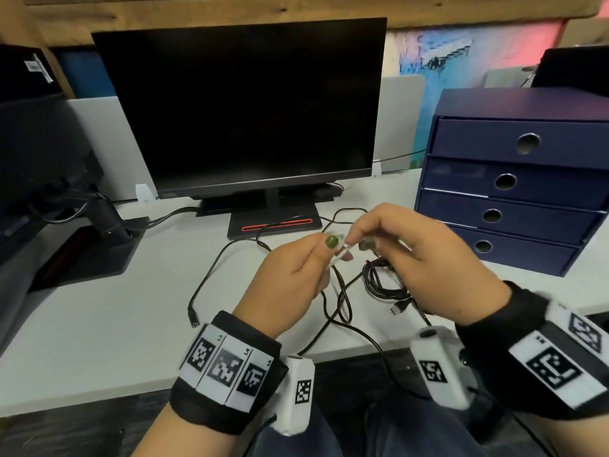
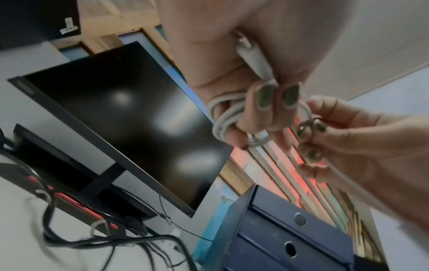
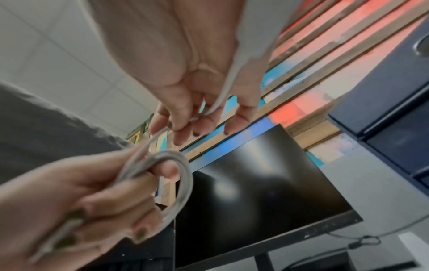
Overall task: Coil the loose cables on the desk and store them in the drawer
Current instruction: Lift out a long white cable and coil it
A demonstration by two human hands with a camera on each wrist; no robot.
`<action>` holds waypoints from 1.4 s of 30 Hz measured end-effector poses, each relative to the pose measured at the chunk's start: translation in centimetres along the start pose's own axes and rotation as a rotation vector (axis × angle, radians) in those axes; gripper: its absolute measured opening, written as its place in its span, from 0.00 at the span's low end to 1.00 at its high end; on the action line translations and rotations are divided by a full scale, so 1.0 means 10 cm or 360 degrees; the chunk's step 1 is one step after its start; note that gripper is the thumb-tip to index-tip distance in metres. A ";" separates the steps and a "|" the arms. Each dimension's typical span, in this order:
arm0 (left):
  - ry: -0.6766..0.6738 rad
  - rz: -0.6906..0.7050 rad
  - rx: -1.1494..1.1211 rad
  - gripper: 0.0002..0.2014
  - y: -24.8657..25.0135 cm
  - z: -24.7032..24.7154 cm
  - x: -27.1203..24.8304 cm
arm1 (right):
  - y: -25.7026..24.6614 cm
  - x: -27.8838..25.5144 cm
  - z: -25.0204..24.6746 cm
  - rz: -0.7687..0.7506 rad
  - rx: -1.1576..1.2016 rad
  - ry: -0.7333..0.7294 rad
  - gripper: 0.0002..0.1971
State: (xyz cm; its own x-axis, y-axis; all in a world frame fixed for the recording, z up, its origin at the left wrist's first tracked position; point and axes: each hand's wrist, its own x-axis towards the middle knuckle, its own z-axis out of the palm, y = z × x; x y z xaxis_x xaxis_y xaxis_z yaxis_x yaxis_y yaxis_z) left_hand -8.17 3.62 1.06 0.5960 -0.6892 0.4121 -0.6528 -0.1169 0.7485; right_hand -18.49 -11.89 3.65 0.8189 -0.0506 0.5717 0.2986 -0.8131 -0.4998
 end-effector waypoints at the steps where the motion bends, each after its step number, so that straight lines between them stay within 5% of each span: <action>1: -0.0074 -0.0015 -0.0139 0.22 0.03 0.01 0.00 | 0.02 0.01 -0.02 -0.0064 -0.0112 0.0077 0.14; 9: -0.0501 -0.0056 -0.0942 0.15 0.16 0.05 -0.04 | 0.12 -0.02 0.07 -0.0183 -0.0492 0.0544 0.09; 17: -0.0357 -0.0062 -0.1222 0.17 0.09 0.07 -0.02 | -0.01 -0.14 0.21 0.0369 0.0403 0.0025 0.20; 24: -0.0328 -0.0091 -0.1241 0.15 0.04 0.11 0.00 | -0.03 -0.15 0.22 0.0545 0.0616 0.0136 0.09; 28: -0.0271 -0.0097 -0.0998 0.15 -0.01 0.09 0.00 | 0.01 -0.15 0.28 0.0667 0.0698 0.0234 0.10; 36: -0.0057 0.0143 0.0188 0.21 -0.12 0.06 0.04 | 0.02 -0.15 0.33 0.0860 0.1167 0.0206 0.12; 42: -0.0069 0.0141 0.0388 0.16 -0.14 0.09 0.02 | 0.01 -0.15 0.28 0.0884 0.1848 0.0093 0.17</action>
State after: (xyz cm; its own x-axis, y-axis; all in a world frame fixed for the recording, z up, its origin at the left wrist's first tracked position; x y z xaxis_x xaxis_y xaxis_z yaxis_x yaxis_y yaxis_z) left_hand -7.56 3.04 -0.41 0.5144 -0.7339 0.4435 -0.7980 -0.2203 0.5609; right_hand -18.29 -10.25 0.94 0.9564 -0.2669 0.1185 0.1998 0.3020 -0.9321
